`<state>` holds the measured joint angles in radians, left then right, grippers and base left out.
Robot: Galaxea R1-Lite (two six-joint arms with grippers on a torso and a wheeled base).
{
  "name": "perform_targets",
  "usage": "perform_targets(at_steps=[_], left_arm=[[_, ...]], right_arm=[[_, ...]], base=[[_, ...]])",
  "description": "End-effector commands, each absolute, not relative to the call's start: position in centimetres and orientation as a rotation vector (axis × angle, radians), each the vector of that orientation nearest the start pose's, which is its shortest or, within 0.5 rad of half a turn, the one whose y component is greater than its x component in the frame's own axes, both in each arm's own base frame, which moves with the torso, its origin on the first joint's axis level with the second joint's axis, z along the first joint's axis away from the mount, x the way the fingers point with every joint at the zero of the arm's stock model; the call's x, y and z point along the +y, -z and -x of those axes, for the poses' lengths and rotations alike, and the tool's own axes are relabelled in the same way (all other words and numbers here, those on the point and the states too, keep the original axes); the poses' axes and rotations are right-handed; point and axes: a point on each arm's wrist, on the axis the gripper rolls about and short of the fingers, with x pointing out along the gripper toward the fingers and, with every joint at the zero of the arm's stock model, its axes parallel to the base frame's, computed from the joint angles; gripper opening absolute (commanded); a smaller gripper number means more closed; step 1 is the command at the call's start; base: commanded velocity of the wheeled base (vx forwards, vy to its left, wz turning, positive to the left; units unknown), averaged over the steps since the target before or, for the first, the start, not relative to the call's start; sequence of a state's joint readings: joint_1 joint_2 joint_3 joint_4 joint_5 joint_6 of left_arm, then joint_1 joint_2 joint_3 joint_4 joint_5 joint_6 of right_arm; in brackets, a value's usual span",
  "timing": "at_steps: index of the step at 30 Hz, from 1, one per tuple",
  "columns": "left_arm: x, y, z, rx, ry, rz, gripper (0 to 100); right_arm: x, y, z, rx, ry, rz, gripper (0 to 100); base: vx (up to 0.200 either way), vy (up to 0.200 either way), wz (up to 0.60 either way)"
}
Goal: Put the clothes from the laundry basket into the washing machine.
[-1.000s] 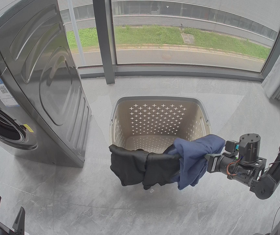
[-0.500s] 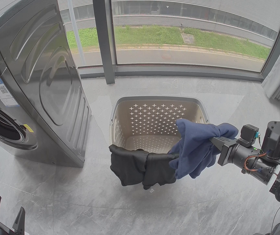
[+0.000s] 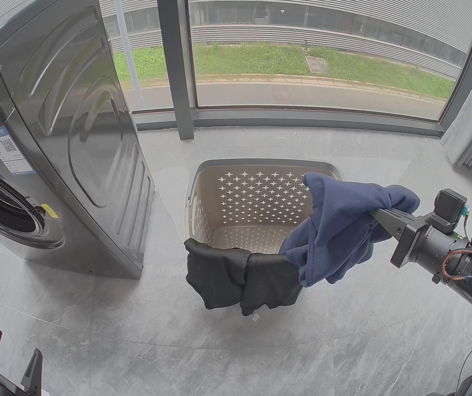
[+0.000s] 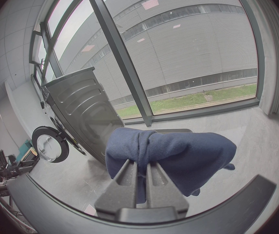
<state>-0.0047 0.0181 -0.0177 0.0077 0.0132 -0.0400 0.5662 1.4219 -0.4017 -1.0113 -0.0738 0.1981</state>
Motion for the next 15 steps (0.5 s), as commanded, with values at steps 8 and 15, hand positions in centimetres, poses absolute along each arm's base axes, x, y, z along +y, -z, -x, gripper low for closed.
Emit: perform_targets(at_steps=[8,15], left_arm=[[0.04,-7.60,2.29,0.006,-0.009,0.043,100],[0.04,-7.56,2.28,0.007,-0.009,0.041,100]], right_arm=[[11.39,-19.31,-17.17,0.025,-0.522,-0.202,0],[11.65,-19.25,-16.99,0.027,-0.538,-0.202,0]], base=[[-0.075,0.000,0.00],[0.000,0.057,0.00]])
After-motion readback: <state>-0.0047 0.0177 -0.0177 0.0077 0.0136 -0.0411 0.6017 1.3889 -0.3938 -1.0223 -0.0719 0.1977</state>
